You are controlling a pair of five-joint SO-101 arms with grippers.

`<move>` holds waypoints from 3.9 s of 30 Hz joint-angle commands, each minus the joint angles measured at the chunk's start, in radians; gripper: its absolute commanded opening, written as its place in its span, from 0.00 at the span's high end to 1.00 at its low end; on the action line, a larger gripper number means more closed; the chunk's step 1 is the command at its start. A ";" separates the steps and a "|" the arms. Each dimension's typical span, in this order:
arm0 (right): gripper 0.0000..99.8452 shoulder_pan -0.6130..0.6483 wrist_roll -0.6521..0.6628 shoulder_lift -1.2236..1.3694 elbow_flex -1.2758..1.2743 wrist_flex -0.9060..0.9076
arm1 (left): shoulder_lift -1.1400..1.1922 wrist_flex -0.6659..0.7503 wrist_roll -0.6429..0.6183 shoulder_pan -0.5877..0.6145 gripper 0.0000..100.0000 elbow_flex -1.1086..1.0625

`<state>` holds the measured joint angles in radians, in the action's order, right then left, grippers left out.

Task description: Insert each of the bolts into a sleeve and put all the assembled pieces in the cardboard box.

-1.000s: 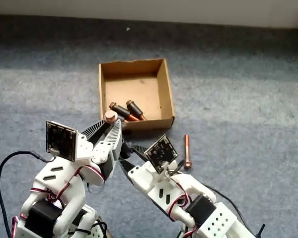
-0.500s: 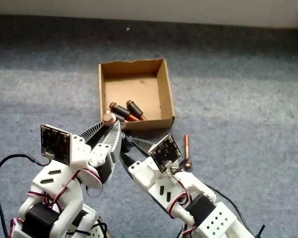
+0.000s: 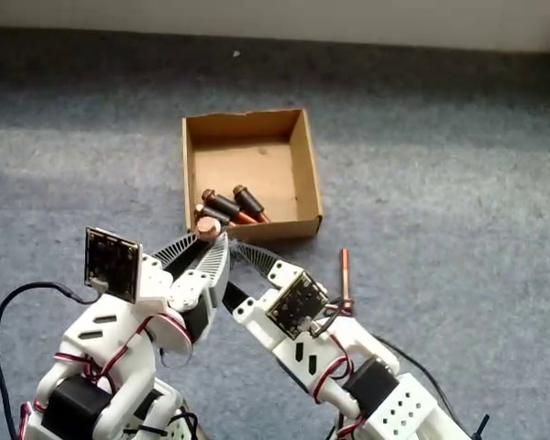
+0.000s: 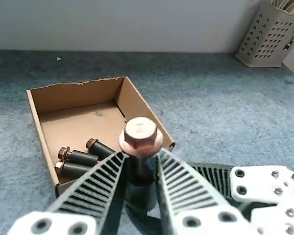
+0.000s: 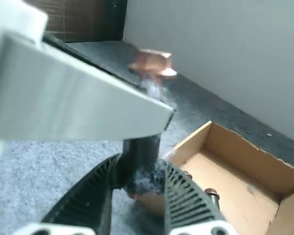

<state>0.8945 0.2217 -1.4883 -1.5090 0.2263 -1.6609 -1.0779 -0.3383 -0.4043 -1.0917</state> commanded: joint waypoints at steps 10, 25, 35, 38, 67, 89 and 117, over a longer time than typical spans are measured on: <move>1.00 0.012 0.011 -0.018 0.015 -0.036 | 0.004 -0.097 0.000 0.150 0.76 0.087; 1.00 -0.275 -0.187 -0.012 -0.053 -0.031 | 0.004 -0.184 0.083 0.539 0.77 0.068; 1.00 -0.357 -0.239 0.070 0.081 0.013 | 0.004 0.081 0.265 0.774 0.98 -0.441; 1.00 -0.361 -0.241 0.232 0.222 0.047 | 0.004 0.160 0.295 0.777 0.98 -0.515; 0.79 -0.453 -0.236 1.314 1.084 0.328 | 0.004 0.264 0.302 0.776 0.99 -0.590; 0.79 -0.090 -0.535 1.056 0.917 0.743 | 0.004 0.264 0.302 0.776 0.99 -0.590; 0.77 -0.081 -0.752 1.567 1.244 0.578 | 0.004 0.264 0.302 0.776 0.99 -0.590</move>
<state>0.8286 -0.4565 0.1028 -0.3475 0.7250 -1.6487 -0.8324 -0.0437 0.3644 -1.6732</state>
